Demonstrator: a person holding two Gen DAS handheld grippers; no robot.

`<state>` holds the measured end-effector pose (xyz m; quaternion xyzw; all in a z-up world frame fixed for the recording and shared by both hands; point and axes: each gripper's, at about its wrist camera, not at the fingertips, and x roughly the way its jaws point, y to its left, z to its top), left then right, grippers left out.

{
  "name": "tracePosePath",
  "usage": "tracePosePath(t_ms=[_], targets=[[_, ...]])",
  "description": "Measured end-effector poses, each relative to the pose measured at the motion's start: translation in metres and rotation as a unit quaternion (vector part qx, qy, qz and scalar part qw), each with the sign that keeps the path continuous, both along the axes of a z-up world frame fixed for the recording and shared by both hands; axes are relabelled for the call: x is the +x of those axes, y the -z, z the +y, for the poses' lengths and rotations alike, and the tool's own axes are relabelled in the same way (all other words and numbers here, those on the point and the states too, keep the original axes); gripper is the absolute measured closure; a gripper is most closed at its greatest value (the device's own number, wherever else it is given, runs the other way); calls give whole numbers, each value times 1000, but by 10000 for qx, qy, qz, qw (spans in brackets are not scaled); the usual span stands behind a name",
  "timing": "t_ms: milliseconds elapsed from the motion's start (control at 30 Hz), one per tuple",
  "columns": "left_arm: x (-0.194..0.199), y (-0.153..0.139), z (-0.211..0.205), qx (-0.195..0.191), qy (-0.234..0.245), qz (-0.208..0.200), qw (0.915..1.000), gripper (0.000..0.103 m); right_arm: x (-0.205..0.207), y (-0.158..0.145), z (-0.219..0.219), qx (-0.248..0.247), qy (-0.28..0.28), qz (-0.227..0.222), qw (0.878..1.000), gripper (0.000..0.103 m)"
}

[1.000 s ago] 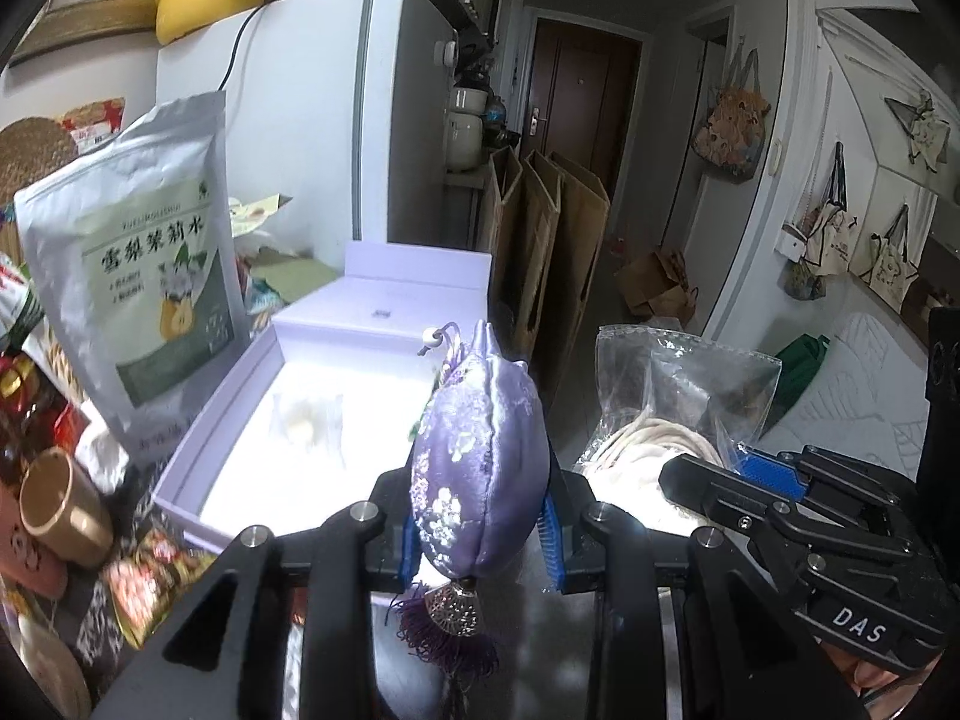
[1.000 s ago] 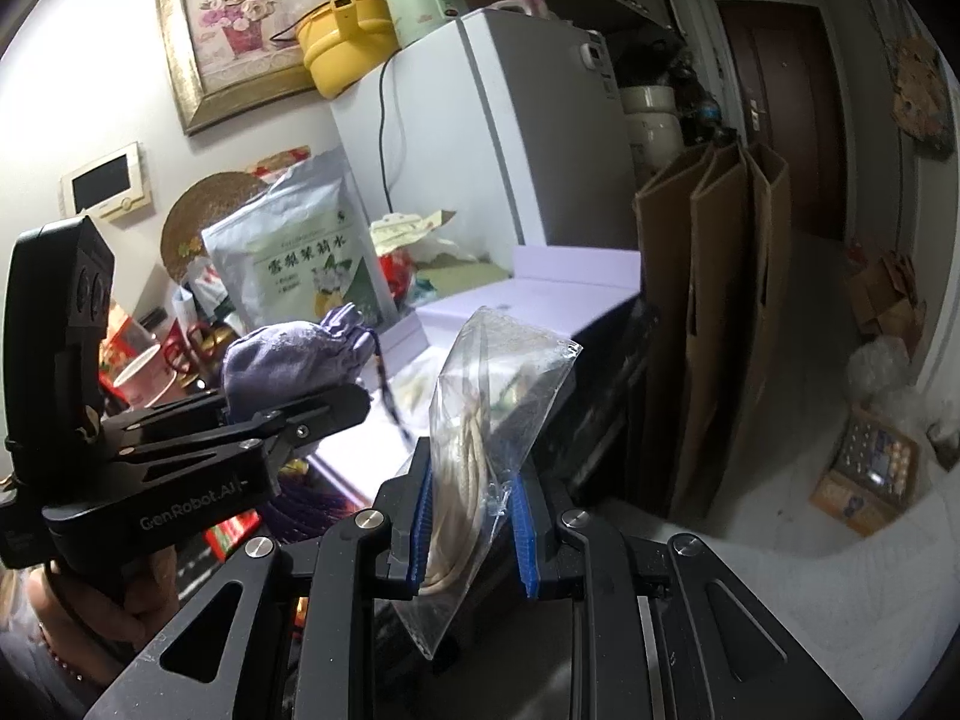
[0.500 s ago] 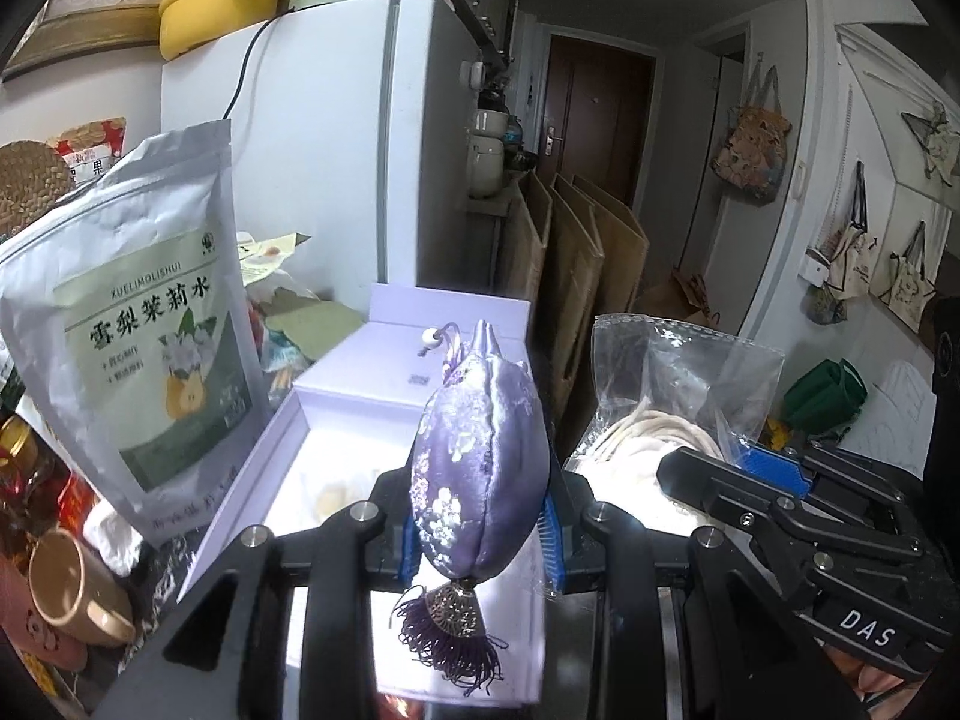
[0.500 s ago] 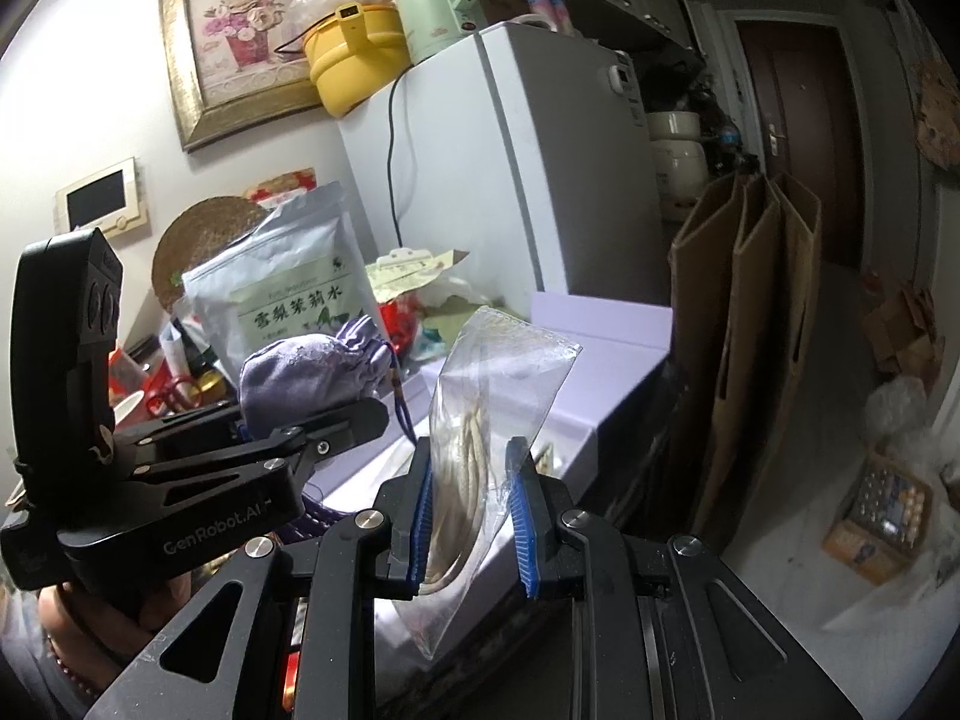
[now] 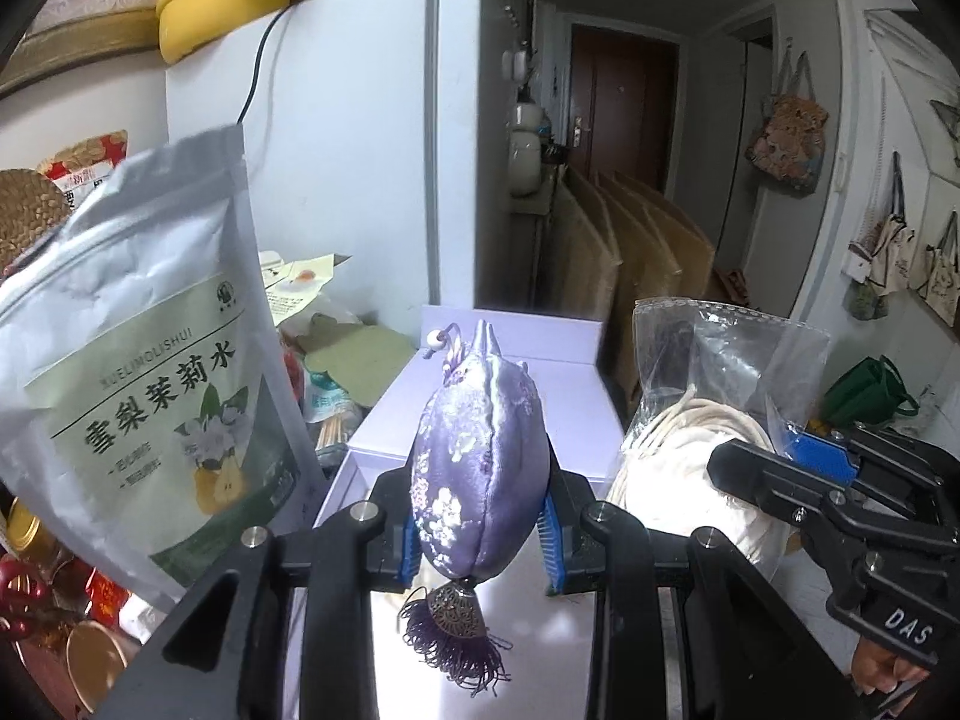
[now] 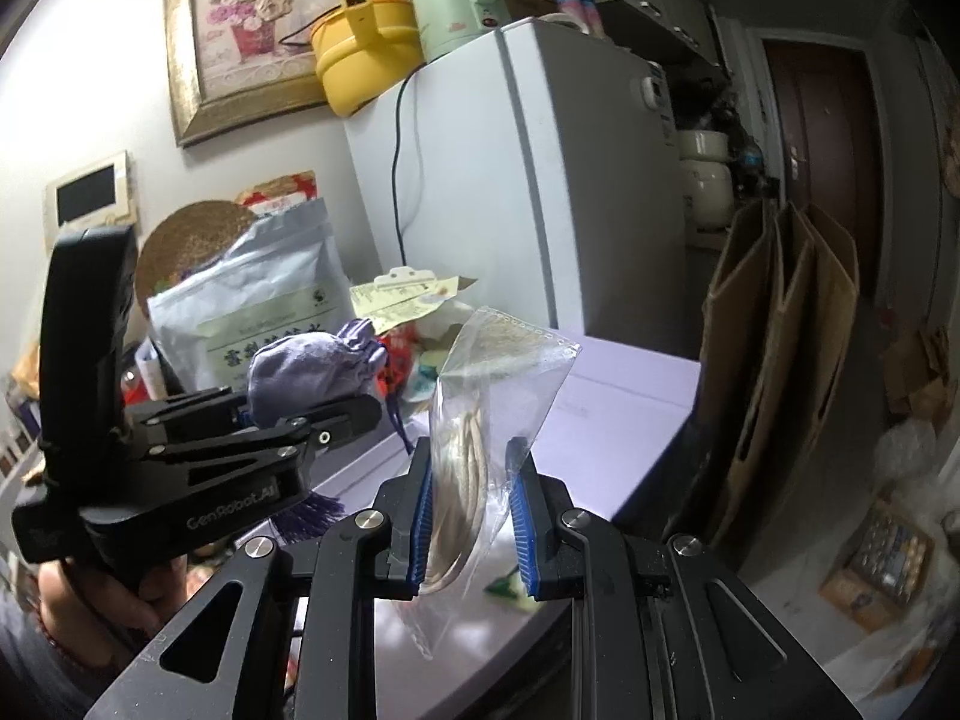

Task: Organize soft objects
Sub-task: 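Carry the purple sachet and clear bag over the lavender box with both tools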

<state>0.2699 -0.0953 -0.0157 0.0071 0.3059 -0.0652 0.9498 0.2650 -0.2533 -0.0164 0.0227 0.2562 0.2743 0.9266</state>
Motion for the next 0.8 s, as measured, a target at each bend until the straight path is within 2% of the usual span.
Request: tracePosePath(t_ms=[233,433,567,800], targets=[[26,24,9,205,-109,318,9992,73,27,20,21,-224,-24,214,9995,80],[38,46,22,233,-236,643,9974,73,39,39,34,-346,-96,448,9984,80],[44,61,24,407,-288,895,9947,73,46,50,41,-465,-94,633,9969,80],[57,84,34,460,-395,1364,9888,73,58,67,41,-440,-32,935,9946,80]])
